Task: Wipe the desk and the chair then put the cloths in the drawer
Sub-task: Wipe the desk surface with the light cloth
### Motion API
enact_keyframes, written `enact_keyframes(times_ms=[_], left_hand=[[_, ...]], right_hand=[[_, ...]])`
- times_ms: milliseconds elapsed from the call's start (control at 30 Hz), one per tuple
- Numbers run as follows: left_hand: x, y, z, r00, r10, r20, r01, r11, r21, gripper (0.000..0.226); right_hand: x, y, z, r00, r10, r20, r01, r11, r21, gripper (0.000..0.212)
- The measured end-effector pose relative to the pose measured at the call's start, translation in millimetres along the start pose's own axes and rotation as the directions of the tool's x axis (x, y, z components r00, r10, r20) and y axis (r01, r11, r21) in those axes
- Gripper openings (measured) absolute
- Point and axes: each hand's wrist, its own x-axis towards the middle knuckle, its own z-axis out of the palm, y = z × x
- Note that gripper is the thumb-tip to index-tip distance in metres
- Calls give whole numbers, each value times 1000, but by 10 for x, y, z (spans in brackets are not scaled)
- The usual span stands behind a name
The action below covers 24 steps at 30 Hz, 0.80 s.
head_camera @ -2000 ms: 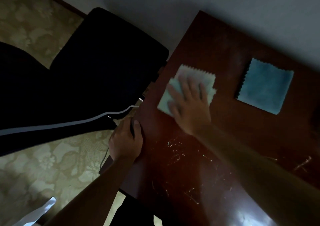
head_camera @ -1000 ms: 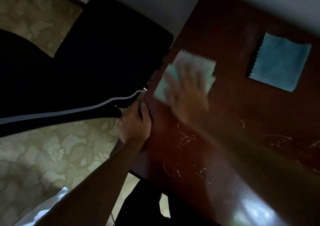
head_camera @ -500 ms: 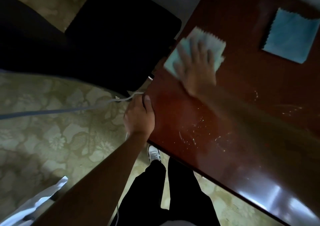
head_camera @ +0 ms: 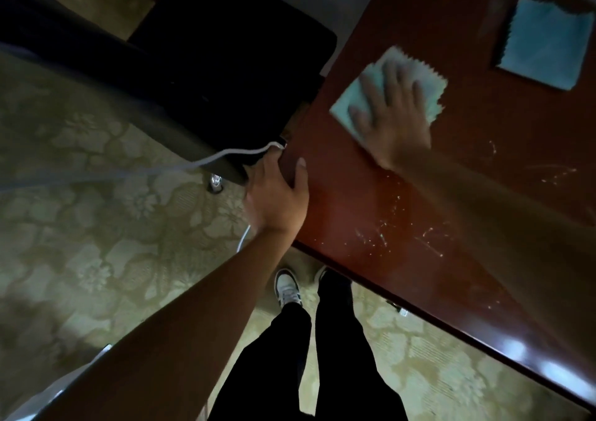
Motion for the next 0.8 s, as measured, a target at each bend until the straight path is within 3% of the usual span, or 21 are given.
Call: enact_keyframes(times_ms=[100,200,233,333,400,500,667,800], left_hand=[[-33,-15,-36,981,191,16,-191,981,-41,40],[-5,46,-21,941,331,75,-338,936,99,45],[30,56,1,936,338,103,-350,926,139,47],[131,70,56,978,180,105,-199,956,213,51],[158,119,85,992,93,85,-111,965,237,52],[185,149,103,999,37,38,-45,968,245,51],[134,164,121,997,42,59,-54,972,228,53],[86,114,79,989,131,65,-143,956,257,53]], right_hand=[[-748,-407,103,989,-127,80,130,991,-27,64],[-930,-287,70,954,-244,173,253,967,-35,64],[-785,-133,28,965,-209,161,217,976,-31,64],[-266,515,-120,989,92,116,-90,996,-21,65],[-177,850,-139,976,194,95,-193,981,-19,65],[-508,655,-20,986,156,64,-157,988,-4,64],[-1520,23,176,995,-42,94,47,998,-50,60],[-1033,283,55,990,-83,112,87,996,-36,61]])
